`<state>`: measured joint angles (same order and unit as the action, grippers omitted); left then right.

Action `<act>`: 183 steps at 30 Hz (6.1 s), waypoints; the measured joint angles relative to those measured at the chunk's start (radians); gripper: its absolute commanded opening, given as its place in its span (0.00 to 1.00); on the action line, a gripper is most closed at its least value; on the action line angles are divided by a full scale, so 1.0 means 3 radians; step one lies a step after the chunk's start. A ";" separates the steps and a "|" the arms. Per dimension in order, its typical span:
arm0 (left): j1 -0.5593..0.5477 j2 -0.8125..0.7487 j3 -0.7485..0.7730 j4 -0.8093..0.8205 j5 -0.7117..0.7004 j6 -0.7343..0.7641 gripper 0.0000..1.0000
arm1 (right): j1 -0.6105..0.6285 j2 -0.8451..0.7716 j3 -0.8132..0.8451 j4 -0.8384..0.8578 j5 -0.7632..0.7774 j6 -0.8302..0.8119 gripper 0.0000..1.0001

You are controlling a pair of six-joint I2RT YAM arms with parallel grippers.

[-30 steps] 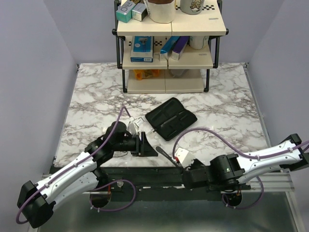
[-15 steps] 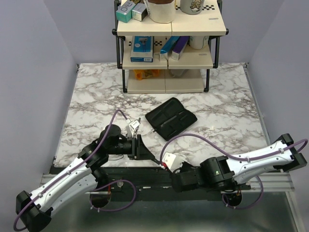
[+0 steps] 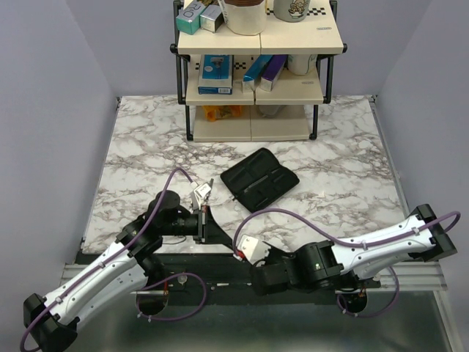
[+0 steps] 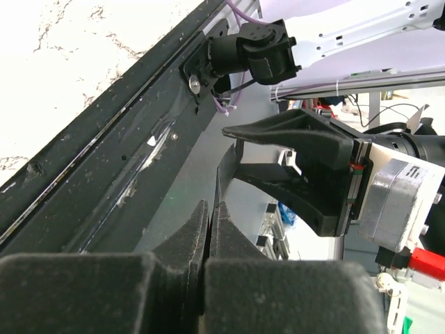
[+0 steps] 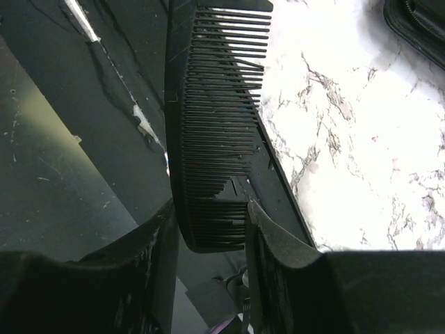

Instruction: Sort the hair-cutting tools

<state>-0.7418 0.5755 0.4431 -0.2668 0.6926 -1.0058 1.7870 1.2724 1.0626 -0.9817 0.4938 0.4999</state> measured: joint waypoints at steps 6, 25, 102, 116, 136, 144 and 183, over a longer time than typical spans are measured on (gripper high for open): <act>0.0000 0.0014 0.0090 -0.0242 -0.0145 0.0170 0.00 | -0.0136 -0.0041 0.0000 0.0008 0.0348 0.0111 0.71; 0.0600 0.0551 0.0258 0.0061 -0.0722 0.0492 0.00 | -0.3619 -0.0252 -0.0253 0.2144 -0.0894 -0.0188 0.85; 0.1427 0.2084 -0.0566 0.4908 -0.0323 -0.0936 0.04 | -0.4800 0.0479 -0.1989 0.7402 -0.4260 0.2230 0.01; 0.1420 0.1465 -0.0182 0.2773 -0.0772 -0.0198 0.99 | -0.4795 -0.0404 -0.1165 0.4618 -0.3571 0.0320 0.00; 0.1016 0.2330 -0.0296 0.2402 -0.1378 -0.0173 0.98 | -0.5047 -0.0946 -0.1031 0.3079 -0.2544 -0.0309 0.01; 0.0848 0.3183 -0.0010 0.2907 -0.1470 -0.0286 0.98 | -0.5047 -0.1302 -0.0963 0.2661 -0.2352 -0.0417 0.01; 0.0791 0.4018 0.1857 0.1545 -0.1888 0.0559 0.96 | -0.5151 -0.0985 -0.1128 0.2614 -0.1768 -0.0365 0.01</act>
<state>-0.5045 1.7809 1.0000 0.1967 0.1261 -0.8379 0.2417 0.9768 0.7242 -0.1974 -0.0364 0.3904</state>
